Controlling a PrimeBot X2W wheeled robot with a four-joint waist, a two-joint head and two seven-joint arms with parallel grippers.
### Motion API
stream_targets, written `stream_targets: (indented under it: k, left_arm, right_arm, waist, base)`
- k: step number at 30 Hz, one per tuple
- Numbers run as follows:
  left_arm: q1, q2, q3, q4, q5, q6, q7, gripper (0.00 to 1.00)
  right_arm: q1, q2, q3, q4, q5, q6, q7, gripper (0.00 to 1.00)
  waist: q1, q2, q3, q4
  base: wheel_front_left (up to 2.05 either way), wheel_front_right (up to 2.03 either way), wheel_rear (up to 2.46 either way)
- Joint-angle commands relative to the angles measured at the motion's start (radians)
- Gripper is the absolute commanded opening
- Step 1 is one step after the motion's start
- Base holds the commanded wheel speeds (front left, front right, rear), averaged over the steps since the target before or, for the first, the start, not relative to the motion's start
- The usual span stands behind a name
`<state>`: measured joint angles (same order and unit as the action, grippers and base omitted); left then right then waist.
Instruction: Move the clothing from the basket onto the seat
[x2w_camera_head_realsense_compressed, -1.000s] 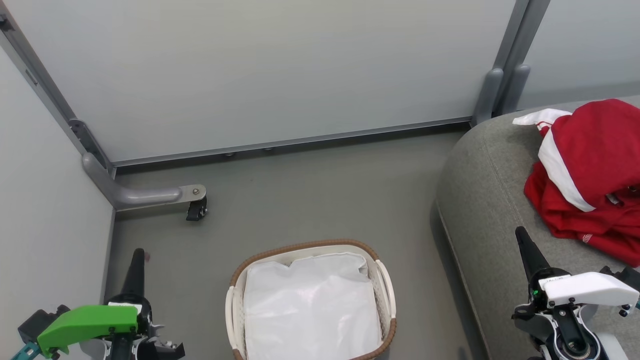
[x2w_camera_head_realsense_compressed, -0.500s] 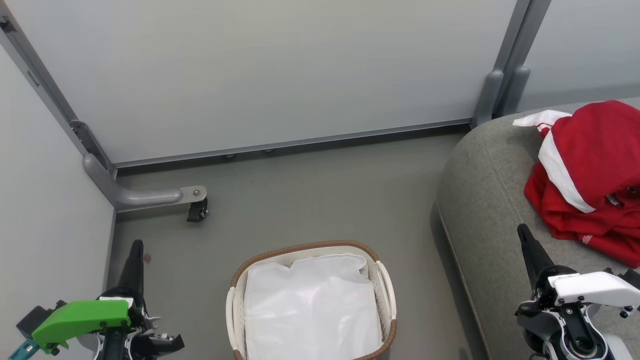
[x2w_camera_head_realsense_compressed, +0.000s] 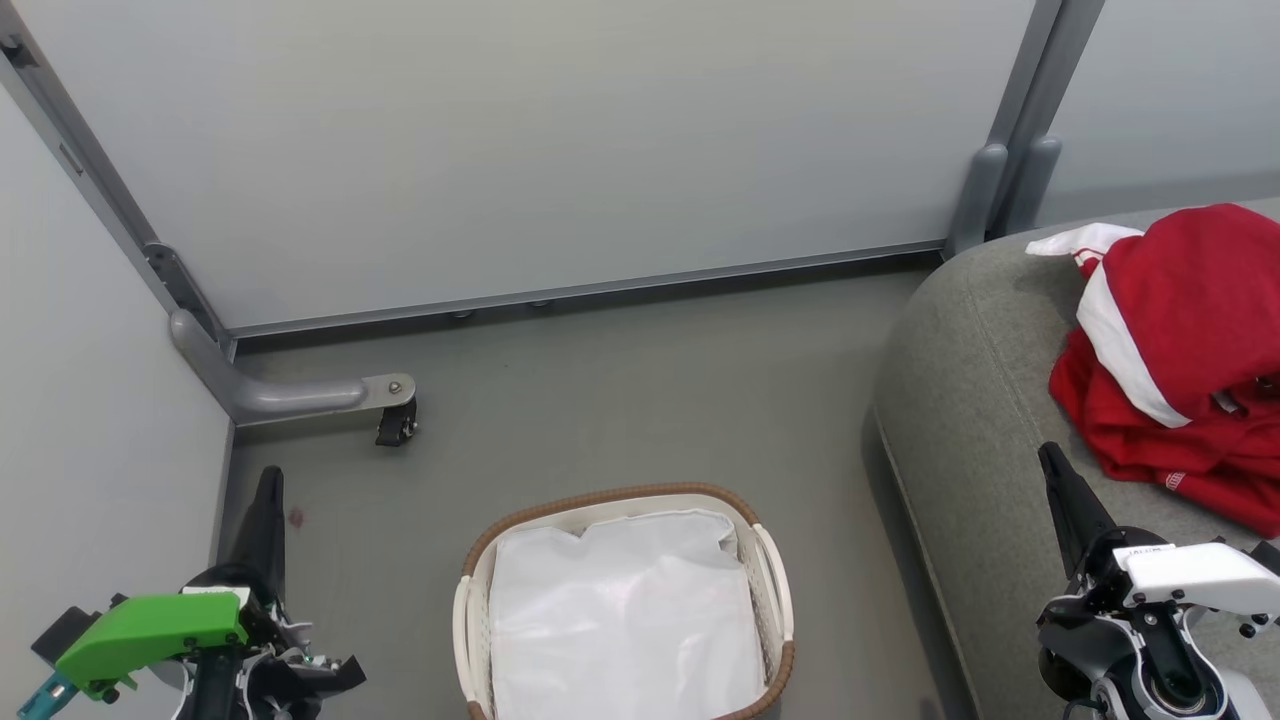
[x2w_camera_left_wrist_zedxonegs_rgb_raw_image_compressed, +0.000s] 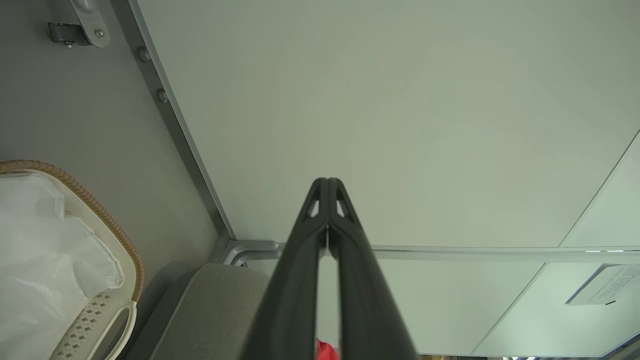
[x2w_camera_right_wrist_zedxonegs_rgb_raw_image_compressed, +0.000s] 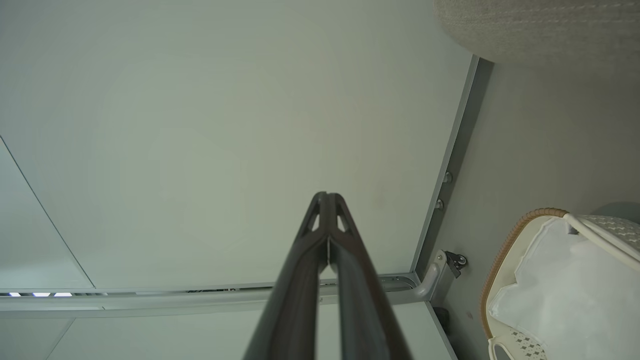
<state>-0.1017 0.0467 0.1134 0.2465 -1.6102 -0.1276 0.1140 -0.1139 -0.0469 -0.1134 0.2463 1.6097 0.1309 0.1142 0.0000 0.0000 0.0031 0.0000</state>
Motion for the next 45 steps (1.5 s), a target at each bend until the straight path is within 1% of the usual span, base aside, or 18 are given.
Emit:
stream_targets:
  k: [1, 45]
  left_arm:
    - [-0.013, 0.006, 0.003, -0.003, -0.004, -0.006, 0.004, 0.0]
    - [-0.013, 0.006, 0.003, -0.002, -0.004, -0.006, 0.004, 0.0]
  right_arm:
    - [0.011, -0.006, -0.003, -0.004, 0.005, 0.0, 0.004, 0.0]
    - [0.011, -0.006, -0.003, -0.004, 0.005, 0.0, 0.003, 0.0]
  waist:
    - [0.0, 0.0, 0.0, 0.0]
    - [0.0, 0.0, 0.0, 0.0]
  base:
    - [0.0, 0.0, 0.0]
    - [0.0, 0.0, 0.0]
